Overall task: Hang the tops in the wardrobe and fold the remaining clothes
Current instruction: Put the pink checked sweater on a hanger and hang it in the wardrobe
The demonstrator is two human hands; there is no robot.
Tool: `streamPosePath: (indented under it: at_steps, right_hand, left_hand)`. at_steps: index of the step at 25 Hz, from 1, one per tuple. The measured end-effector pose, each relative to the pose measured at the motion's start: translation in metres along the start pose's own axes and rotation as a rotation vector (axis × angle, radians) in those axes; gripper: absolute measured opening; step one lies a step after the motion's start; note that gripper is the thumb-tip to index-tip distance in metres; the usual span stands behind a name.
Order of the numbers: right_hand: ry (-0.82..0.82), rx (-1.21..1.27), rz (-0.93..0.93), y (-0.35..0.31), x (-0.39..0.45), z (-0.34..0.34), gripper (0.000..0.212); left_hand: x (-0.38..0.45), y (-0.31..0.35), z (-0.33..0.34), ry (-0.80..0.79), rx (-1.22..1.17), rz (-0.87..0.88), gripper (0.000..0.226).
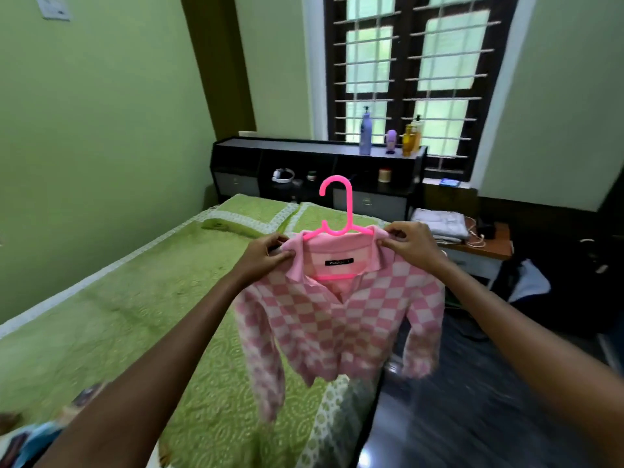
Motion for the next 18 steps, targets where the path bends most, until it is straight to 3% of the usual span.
streamPosePath:
  at_steps: [5, 12, 18]
  right_hand:
    - [0.140, -0.036, 0.203, 0.114, 0.009, -0.078, 0.015]
    - [0.317, -0.103, 0.419, 0.234, 0.031, -0.180, 0.015]
    - [0.517, -0.156, 0.599, 0.319, 0.008, -0.267, 0.012]
  left_hand:
    - [0.112, 0.036, 0.107, -0.101, -0.055, 0.202, 0.039]
    - [0.267, 0.085, 0.254, -0.262, -0.213, 0.381, 0.030]
    - [0.356, 0.168, 0.377, -0.403, -0.379, 0.570, 0.061]
Point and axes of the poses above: each hand's wrist, its own x-axis towards the middle knuckle, its own z-axis out of the palm, y = z × x, the point moved 10 cm from there along x, towards the middle knuckle, and after that the axes turned 10 degrees about z, right-handed, at the moved point
